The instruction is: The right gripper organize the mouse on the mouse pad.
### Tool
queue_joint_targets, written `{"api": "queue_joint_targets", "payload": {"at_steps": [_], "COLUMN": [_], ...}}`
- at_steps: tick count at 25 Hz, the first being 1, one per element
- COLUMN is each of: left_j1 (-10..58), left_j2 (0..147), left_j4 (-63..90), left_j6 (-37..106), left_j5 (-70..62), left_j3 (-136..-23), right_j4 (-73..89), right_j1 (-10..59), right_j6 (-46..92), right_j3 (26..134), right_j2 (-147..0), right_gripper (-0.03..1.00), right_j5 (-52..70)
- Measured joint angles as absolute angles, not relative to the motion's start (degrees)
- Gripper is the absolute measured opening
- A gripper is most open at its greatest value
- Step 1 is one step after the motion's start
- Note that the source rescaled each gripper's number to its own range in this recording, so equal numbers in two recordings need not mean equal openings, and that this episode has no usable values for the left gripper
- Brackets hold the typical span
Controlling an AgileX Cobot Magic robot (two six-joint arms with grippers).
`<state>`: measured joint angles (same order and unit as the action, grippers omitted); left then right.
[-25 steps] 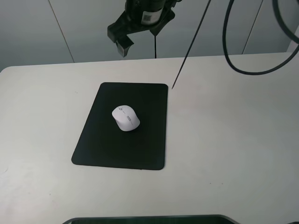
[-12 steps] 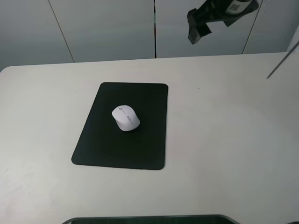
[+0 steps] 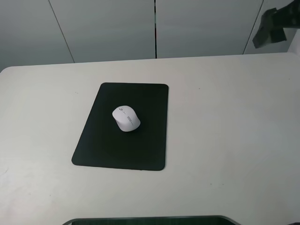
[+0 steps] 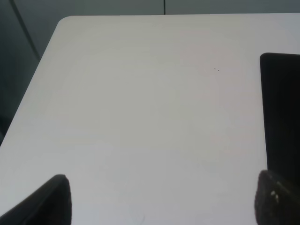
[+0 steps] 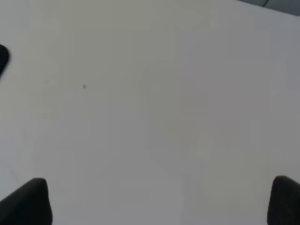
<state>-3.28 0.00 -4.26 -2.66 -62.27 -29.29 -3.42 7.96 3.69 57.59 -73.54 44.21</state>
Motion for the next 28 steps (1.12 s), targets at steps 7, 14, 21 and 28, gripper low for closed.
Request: {"api": "queue_joint_targets", "payload": {"at_steps": [7, 14, 21, 28], "left_j1": [-3.28, -3.28, -3.28, -3.28], "left_j2": [0.00, 0.00, 0.00, 0.00], "left_j4": [-4.26, -4.26, -4.26, -4.26], "left_j6": [-2.66, -2.66, -2.66, -2.66], "left_j5": [-62.27, -62.27, -62.27, -62.27], "left_j3": [-29.29, -29.29, -29.29, -29.29], "right_j4": [1.08, 1.32, 1.42, 1.08], "right_j1": [1.43, -1.42, -1.42, -1.42], "right_j6": [3.69, 2.77, 0.00, -0.40], "right_j3": [48.15, 41.51, 38.83, 33.86], "right_j2": [-61.12, -47.51, -34.27, -20.63], "right_gripper": [0.99, 0.99, 0.99, 0.99], "right_j5": [43.97, 46.64, 57.34, 64.02]}}
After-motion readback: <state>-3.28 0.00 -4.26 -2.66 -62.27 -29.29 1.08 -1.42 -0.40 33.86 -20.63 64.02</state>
